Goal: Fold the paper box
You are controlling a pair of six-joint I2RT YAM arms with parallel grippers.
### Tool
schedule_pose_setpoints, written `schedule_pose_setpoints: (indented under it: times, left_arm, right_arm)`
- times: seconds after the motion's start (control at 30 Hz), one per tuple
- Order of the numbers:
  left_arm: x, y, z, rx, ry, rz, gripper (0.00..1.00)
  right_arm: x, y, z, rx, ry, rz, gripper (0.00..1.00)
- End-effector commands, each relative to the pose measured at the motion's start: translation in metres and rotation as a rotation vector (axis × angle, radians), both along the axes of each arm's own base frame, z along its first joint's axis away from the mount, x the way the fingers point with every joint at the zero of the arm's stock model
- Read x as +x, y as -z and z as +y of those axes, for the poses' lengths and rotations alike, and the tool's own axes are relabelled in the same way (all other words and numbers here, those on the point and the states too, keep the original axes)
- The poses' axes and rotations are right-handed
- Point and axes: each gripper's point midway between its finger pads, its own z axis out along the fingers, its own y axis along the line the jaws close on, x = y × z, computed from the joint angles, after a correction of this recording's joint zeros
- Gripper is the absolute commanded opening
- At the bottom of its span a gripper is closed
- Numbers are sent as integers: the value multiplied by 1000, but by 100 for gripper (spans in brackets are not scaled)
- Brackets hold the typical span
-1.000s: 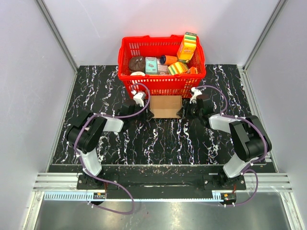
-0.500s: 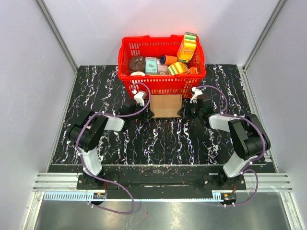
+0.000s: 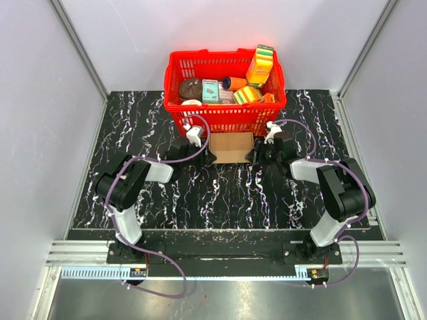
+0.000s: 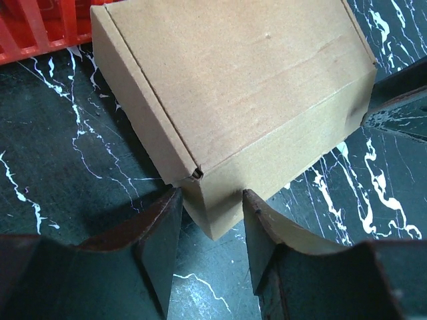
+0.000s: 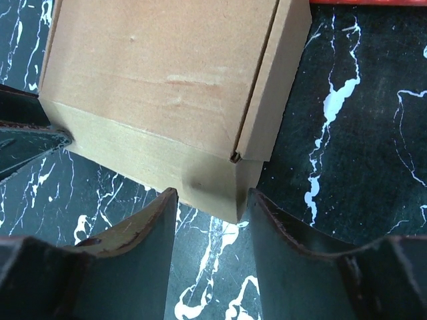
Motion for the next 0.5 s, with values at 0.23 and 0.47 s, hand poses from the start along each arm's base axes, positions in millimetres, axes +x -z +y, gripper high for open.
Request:
schedule_pose_setpoints:
  times: [0.23,0.47]
  left_arm:
    - [1,-18,-7,-70,36,-80,41]
    - [1,-16,-12,-83,63,-81,18]
  right_arm:
    - [1,-8,-1,-5,-20,-59,43]
    - [6,-7,0,-4,-16,-63,38]
